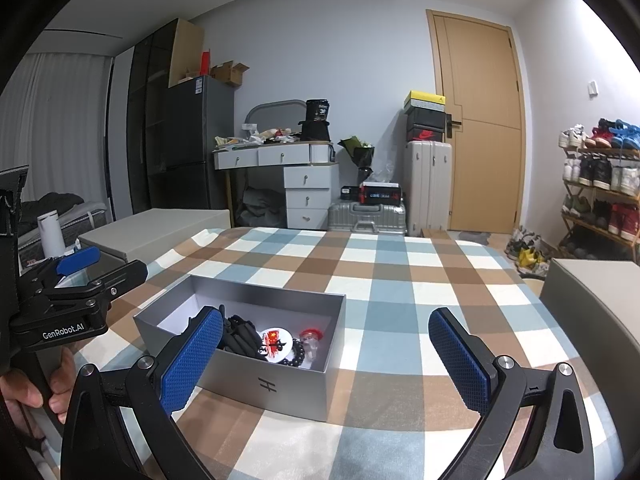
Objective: Organize jewelry
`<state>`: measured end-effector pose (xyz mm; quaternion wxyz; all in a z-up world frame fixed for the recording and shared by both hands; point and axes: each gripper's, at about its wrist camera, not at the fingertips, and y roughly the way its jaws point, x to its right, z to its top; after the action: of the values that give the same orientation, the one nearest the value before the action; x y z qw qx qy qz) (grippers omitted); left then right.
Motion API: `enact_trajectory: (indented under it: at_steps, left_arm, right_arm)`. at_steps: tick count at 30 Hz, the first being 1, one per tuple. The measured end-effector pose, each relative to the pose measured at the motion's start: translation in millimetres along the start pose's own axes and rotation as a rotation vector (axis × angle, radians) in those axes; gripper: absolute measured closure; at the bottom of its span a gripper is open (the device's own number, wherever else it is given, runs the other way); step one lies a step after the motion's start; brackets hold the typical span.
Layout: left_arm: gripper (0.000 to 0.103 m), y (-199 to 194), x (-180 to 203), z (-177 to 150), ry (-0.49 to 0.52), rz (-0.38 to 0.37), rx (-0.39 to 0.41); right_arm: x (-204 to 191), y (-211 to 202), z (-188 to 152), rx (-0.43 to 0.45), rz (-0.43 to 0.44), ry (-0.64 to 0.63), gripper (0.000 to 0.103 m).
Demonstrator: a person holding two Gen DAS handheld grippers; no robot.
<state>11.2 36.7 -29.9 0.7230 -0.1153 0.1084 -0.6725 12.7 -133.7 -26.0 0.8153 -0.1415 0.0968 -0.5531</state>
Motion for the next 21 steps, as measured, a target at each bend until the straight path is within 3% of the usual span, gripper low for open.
enact_trajectory:
  at_steps: [21]
  left_arm:
    - [0.001,0.9,1.5,0.3,-0.001,0.000,0.000]
  right_arm:
    - [-0.8,-0.9,0.3,0.002,-0.005,0.004,0.000]
